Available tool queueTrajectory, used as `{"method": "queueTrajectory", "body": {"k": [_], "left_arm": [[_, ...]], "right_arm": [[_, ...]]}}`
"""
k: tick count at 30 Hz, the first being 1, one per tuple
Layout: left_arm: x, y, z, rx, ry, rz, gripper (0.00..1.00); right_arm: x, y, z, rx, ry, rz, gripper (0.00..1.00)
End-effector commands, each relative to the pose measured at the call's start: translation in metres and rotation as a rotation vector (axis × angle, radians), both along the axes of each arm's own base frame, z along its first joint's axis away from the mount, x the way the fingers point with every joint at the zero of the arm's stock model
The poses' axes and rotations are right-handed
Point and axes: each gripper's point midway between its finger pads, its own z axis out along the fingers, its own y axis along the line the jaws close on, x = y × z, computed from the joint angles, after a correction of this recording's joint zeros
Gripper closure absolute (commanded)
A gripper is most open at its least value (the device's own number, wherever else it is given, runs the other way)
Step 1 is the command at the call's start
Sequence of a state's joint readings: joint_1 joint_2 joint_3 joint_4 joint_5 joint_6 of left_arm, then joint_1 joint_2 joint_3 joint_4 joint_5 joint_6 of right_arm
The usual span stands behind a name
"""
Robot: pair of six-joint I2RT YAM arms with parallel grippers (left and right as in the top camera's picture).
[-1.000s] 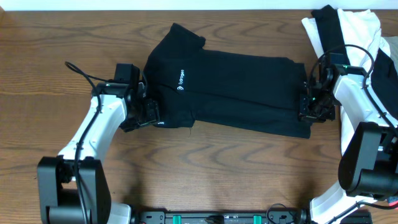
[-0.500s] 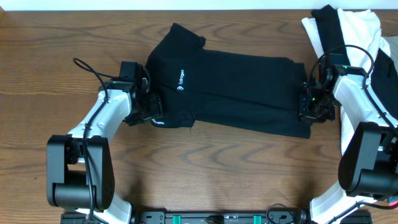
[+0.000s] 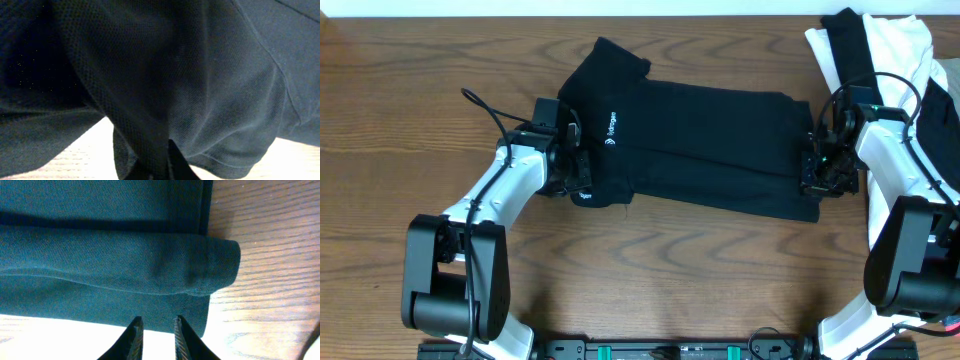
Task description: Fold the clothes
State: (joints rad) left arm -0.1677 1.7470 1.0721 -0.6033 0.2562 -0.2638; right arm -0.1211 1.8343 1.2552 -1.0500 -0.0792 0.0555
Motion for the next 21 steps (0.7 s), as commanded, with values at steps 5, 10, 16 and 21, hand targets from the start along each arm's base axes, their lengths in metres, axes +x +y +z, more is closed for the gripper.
{"method": "queueTrajectory", "body": {"k": [5,10,16,21], "left_arm": [[-0.007,0.001,-0.006,0.006,0.035,-0.007,0.94],[-0.008,0.001,-0.006,0.006,0.037,-0.007,0.94],[-0.011,0.002,-0.006,0.01,0.046,-0.016,0.95],[-0.011,0.002,-0.006,0.012,0.042,-0.033,0.94]], "right_arm": [[-0.004,0.007,-0.001,0.01,0.017,0.029,0.83],[-0.009,0.007,-0.001,0.009,0.038,0.028,0.78],[-0.011,-0.001,-0.002,-0.039,0.047,-0.008,0.77],[-0.005,-0.006,-0.003,-0.057,0.023,-0.032,0.76]]}}
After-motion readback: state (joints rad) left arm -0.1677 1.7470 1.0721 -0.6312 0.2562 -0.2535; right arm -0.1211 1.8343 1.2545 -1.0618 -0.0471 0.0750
